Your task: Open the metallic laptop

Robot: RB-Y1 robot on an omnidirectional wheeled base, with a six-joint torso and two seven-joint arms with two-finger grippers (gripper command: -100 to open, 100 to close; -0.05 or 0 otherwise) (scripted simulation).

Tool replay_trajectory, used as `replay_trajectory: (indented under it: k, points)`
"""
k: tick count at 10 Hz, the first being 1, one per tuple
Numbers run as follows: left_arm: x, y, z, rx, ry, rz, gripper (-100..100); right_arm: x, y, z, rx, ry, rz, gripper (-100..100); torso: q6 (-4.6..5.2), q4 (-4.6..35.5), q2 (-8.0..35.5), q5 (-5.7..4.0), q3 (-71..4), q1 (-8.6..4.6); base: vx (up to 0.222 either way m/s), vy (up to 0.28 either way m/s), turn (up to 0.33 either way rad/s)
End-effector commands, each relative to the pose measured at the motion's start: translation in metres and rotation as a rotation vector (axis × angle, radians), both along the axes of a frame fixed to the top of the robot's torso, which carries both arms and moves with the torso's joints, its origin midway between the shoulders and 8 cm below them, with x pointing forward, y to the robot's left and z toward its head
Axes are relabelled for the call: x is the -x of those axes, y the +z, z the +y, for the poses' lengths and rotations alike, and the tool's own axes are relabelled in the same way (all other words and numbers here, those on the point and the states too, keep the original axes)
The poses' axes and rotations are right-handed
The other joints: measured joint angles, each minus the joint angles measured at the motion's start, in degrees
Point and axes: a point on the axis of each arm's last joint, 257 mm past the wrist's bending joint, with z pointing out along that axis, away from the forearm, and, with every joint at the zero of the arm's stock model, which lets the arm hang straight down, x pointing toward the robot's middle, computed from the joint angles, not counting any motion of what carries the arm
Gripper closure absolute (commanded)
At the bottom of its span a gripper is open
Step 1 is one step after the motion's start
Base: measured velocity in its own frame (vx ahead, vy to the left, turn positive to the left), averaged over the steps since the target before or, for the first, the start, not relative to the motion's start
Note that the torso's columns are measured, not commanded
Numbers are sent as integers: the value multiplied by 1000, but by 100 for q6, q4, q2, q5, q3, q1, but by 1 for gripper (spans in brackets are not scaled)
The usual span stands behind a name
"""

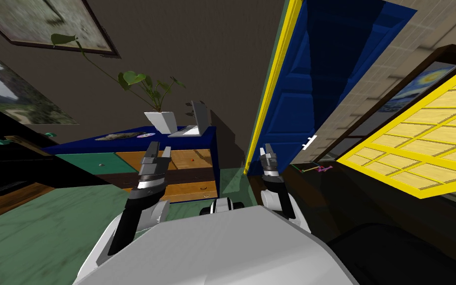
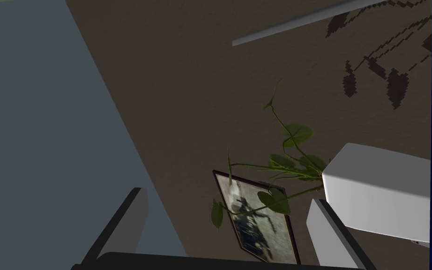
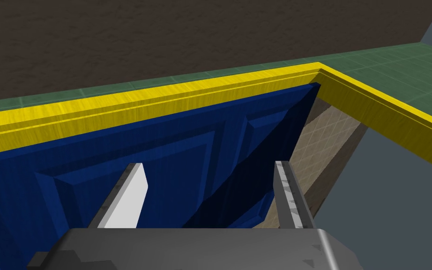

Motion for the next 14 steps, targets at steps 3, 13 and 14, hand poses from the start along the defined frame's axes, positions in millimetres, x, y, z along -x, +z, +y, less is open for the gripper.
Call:
replay_trajectory:
  k: [3,13,14]
  points:
    - [-22,13,-4,-41,16,21,-100,0,0,0,0,0,0,0,0,1,2,0,1,1,12,-3,21]
    - [-69,47,-8,-86,77,68,-100,0,0,0,0,0,0,0,0,0,0,1,-1,1,16,-2,19]
    - [-73,46,-7,-81,80,83,-100,0,0,0,0,0,0,0,0,0,-2,0,-1,0,18,-4,14]
